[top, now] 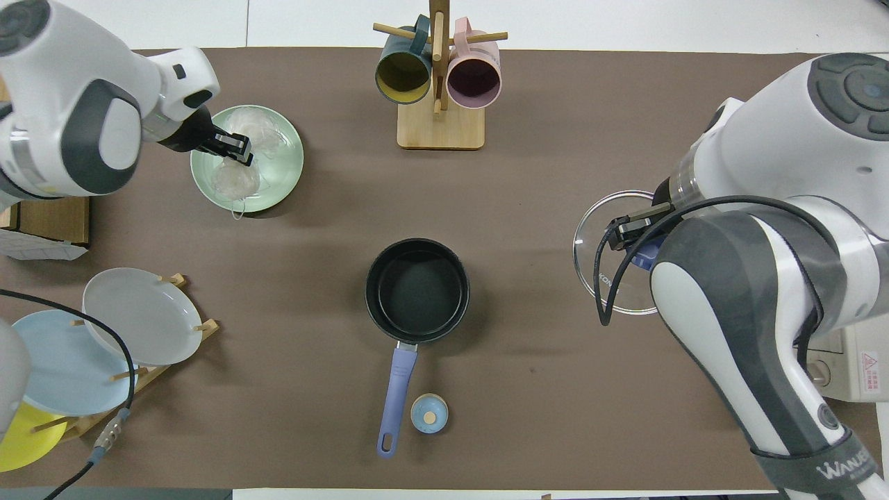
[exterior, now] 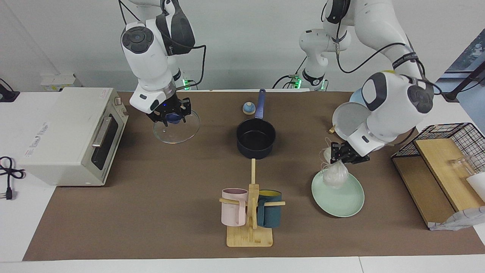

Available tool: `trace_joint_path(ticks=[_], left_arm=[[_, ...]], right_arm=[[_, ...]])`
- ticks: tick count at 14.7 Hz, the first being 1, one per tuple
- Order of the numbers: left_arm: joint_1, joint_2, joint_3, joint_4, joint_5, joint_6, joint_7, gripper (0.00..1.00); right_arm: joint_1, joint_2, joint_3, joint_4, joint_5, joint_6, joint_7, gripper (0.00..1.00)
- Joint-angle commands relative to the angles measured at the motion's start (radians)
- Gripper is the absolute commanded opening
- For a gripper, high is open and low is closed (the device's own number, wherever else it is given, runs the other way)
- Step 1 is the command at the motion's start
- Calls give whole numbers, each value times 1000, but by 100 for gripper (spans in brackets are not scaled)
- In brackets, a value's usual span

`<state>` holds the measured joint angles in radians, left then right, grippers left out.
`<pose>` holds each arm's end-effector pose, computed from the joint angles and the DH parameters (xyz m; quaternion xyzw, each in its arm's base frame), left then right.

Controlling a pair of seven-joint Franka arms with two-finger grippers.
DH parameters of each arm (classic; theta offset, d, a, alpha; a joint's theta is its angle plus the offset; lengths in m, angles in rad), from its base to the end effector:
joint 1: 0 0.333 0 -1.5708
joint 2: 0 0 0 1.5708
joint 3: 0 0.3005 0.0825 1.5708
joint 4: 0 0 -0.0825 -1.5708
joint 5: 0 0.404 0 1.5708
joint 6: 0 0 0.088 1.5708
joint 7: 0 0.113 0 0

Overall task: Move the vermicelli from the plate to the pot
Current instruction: 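Grasp the white vermicelli on the green plate with the left gripper, then carry the vermicelli over the black pot and release it with the left gripper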

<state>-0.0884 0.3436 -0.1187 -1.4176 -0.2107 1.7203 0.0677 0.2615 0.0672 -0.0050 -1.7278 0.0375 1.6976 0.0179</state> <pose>0.6582 -0.1486 0.4805 0.9854 -0.1154 -0.0277 0.1219 0.5710 0.1537 0.4969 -0.9919 -0.1156 0.0507 0.0115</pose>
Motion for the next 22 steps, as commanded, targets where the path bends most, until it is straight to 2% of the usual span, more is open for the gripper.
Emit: trace_joint_path(ticks=[1,4,6,8,9,12,17,20,21,22], left_arm=[[-74,-130,-39,-50,-33,-71,-181,0],[-242,-214,-41,-183,-32,-71,-346,0],[-360,-302,-41,-391,-32,78,-434,0],[-450,-307,-41,-518,-32,233,-509,0],[-464,-293,-41,-550,-32,283,-511,0],[-481,-252,-41,-619,-32,422,-506,0],[-432,-186,-38,-613,-26,496,-415,0],[-430,-172,-36,-621,-23,533,-405,0],[-421,-170,-35,-618,-19,529,-407,31],[-415,-172,-30,-612,-10,522,-407,99]], right_arm=[[-2,-10,5,-3,19,-4,20,0],[1,-14,5,-3,19,-4,26,0],[18,-14,5,-4,19,-3,43,0],[18,-15,5,-6,19,-3,45,0],[18,-15,5,-7,19,-1,45,0],[19,-15,5,-9,19,1,45,0],[21,-15,6,-9,19,1,53,0],[21,-15,6,-9,19,2,63,0],[21,-15,7,-9,19,2,65,0],[22,-15,7,-9,19,2,65,0]])
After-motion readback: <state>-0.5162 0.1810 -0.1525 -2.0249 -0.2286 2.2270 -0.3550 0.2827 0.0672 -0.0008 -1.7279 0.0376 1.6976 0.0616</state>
